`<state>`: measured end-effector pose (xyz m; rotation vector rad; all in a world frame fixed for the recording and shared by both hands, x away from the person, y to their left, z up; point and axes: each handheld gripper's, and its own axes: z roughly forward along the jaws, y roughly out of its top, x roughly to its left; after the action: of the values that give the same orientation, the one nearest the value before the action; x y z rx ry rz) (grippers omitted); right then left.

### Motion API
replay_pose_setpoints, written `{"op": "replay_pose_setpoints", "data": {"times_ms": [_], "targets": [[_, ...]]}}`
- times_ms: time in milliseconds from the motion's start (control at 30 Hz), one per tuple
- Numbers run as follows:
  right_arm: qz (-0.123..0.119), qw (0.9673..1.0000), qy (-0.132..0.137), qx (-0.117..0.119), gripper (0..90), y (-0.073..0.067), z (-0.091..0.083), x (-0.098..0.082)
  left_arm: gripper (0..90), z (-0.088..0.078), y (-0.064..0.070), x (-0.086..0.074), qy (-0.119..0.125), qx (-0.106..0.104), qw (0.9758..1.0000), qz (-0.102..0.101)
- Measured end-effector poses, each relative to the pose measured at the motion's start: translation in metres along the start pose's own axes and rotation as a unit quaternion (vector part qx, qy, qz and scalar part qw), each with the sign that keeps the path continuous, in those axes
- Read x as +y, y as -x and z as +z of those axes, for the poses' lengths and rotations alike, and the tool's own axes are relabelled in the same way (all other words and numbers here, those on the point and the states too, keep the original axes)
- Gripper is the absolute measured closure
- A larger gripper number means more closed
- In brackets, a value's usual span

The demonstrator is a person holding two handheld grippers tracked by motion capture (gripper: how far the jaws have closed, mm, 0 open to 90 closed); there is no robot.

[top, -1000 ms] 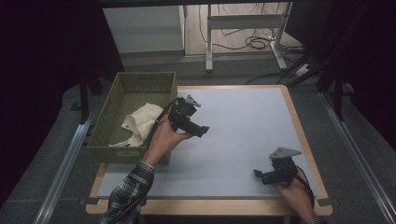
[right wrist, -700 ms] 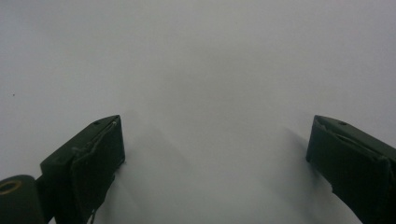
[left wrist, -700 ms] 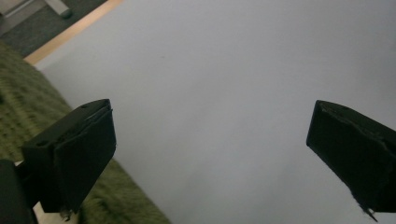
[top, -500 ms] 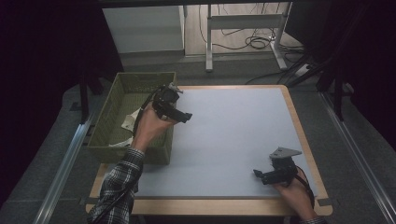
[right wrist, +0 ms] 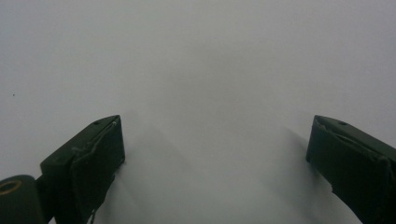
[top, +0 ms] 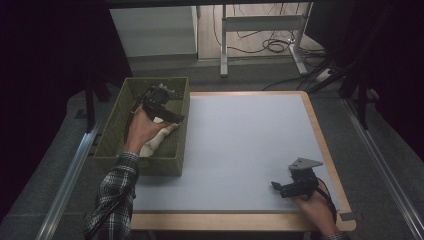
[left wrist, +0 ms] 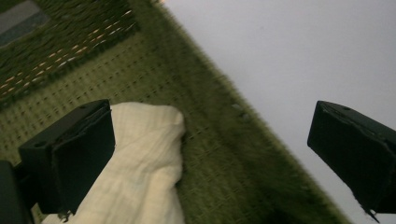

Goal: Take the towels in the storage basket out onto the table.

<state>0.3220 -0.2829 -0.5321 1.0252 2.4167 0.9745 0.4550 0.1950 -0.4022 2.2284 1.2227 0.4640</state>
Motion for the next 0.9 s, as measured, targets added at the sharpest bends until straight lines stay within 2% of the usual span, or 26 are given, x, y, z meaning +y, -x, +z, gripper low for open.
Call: {"op": "replay_pose_setpoints", "data": {"times_ms": [33,100,167,300,367,400,433,533,733,833,900], "targets": [[0.000,1.0000,0.000,0.000,4.4,0.000,0.000,0.000,1.2,0.001,-0.003,-0.001,-0.001,0.003,1.0000,-0.002],[0.000,1.0000,0.000,0.000,4.4,0.000,0.000,0.000,1.4,0.007,-0.012,-0.007,-0.008,0.021,0.9997,-0.005],[0.000,1.0000,0.000,0.000,4.4,0.000,0.000,0.000,1.5,0.009,-0.016,-0.009,-0.010,0.026,0.9996,-0.004],[0.000,1.0000,0.000,0.000,4.4,0.000,0.000,0.000,1.6,0.020,-0.029,-0.018,-0.025,0.030,0.9990,-0.021],[0.000,1.0000,0.000,0.000,4.4,0.000,0.000,0.000,1.6,0.026,-0.035,-0.021,-0.037,0.032,0.9984,-0.028],[0.000,1.0000,0.000,0.000,4.4,0.000,0.000,0.000,1.7,0.032,-0.040,-0.024,-0.052,0.030,0.9976,-0.034],[0.000,1.0000,0.000,0.000,4.4,0.000,0.000,0.000,1.7,0.032,-0.040,-0.024,-0.052,0.030,0.9976,-0.034],[0.000,1.0000,0.000,0.000,4.4,0.000,0.000,0.000,1.9,0.041,-0.046,-0.027,-0.072,0.027,0.9964,-0.038],[0.000,1.0000,0.000,0.000,4.4,0.000,0.000,0.000,2.2,0.060,-0.057,-0.033,-0.107,0.017,0.9920,-0.064],[0.000,1.0000,0.000,0.000,4.4,0.000,0.000,0.000,2.5,0.069,-0.062,-0.034,-0.135,0.022,0.9881,-0.071],[0.000,1.0000,0.000,0.000,4.4,0.000,0.000,0.000,2.6,0.077,-0.065,-0.035,-0.156,0.025,0.9843,-0.078]]}}
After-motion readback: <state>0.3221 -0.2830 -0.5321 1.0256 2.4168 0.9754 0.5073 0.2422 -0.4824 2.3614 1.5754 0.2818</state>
